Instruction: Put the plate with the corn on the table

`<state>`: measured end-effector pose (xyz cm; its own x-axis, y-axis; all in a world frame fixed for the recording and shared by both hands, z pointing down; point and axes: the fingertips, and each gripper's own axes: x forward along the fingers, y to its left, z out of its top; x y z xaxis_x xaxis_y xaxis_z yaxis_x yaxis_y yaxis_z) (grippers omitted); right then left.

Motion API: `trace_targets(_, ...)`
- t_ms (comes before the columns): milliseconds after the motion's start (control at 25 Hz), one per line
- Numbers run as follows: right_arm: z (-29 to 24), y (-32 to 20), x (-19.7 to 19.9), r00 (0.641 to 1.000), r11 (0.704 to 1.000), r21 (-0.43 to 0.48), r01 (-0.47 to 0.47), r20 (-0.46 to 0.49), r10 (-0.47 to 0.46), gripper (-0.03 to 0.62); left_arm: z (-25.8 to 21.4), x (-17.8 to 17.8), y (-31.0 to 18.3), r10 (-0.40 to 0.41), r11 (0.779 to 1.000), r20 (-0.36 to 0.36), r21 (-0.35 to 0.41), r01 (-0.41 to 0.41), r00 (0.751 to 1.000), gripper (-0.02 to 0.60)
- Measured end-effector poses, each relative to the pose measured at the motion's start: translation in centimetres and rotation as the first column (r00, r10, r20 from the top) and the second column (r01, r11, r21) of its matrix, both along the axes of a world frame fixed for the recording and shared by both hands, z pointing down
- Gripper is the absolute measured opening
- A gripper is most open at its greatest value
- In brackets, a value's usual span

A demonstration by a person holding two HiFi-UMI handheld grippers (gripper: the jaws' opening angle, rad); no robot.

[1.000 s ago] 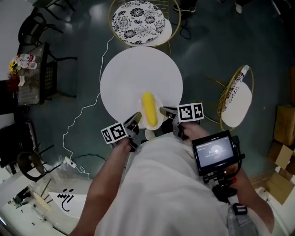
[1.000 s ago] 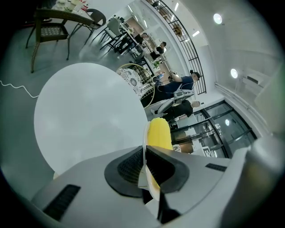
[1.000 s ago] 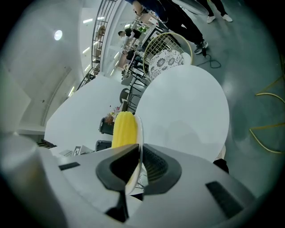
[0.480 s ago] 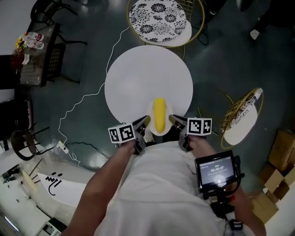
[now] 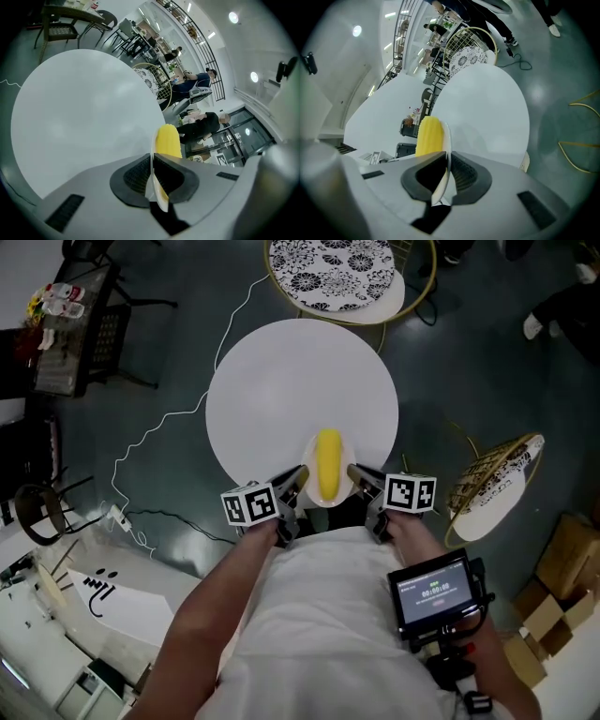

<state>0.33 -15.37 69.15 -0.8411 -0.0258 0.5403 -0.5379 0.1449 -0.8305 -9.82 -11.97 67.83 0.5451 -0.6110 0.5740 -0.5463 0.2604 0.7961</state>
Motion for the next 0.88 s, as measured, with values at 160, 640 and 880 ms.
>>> trace_targets(160, -0.6, 0.3, -0.3, 0.999, 0.999, 0.018, 0.033, -0.011, -0.033, 0.031, -0.8, -0.2, 0.6, -0.031, 0.999, 0.015, 0.012, 0.03, 0.999, 0.025)
trace_targets(640, 3.3, -5.5, -4.2, 0.992, 0.992, 0.027, 0.126, -0.034, -0.125, 0.031, 3.2, -3.7, -4.0, -0.138, 0.99, 0.07, 0.007, 0.138, 0.988, 0.025)
trace_targets(880, 4.1, -7.8, -5.9, 0.986, 0.986, 0.048, 0.159, -0.057, -0.156, 0.031, 4.2, -5.3, -5.8, -0.163, 0.987, 0.1, 0.007, 0.164, 0.981, 0.025)
